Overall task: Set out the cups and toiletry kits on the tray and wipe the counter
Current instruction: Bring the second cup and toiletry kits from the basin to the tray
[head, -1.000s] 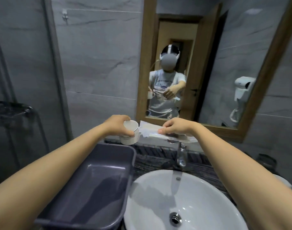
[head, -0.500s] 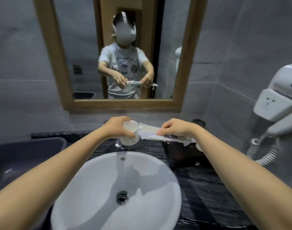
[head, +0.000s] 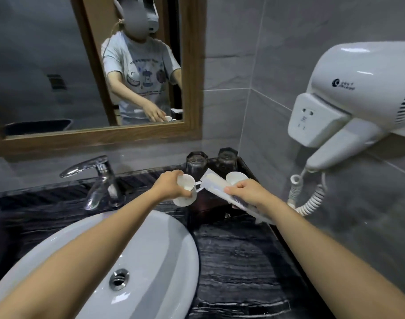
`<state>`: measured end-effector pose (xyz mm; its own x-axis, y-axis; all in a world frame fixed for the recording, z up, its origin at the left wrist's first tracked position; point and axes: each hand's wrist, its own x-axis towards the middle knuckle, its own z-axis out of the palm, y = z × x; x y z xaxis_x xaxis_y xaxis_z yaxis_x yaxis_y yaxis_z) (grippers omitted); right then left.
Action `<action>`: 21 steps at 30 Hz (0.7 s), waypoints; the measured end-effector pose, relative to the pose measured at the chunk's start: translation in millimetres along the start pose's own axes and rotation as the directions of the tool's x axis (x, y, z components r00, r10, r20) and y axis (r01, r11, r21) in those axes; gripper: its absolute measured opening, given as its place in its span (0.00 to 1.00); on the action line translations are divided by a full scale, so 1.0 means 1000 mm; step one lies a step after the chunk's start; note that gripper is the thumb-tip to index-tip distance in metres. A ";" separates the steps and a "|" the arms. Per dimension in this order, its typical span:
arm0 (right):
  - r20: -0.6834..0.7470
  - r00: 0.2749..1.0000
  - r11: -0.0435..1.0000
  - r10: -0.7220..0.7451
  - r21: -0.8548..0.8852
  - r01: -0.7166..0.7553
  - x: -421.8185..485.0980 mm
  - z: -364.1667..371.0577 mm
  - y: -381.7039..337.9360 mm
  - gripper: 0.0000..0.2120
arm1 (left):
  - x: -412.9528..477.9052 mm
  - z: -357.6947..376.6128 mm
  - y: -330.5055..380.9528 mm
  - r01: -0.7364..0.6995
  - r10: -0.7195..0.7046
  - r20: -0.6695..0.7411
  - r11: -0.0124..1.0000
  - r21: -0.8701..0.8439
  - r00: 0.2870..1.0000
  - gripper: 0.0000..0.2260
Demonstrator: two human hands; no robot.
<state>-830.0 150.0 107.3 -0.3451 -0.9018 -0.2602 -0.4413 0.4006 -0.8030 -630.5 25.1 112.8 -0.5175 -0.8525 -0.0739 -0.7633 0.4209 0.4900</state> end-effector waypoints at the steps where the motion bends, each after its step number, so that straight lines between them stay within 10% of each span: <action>1: -0.034 0.999 0.999 0.013 0.035 -0.012 0.001 0.000 0.008 0.23 | 0.005 0.006 0.003 0.000 0.000 -0.001 1.000 0.002 1.000 0.33; 21: -0.298 0.947 0.941 0.122 0.338 -0.015 -0.011 0.027 0.078 0.18 | 0.056 0.066 0.025 -0.029 0.027 0.062 0.999 0.039 0.998 0.33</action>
<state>-837.7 186.5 33.2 -0.6273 -0.7567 -0.1844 -0.1299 0.3351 -0.9332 -703.9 8.3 63.4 -0.5606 -0.8202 -0.1141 -0.7623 0.4574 0.4578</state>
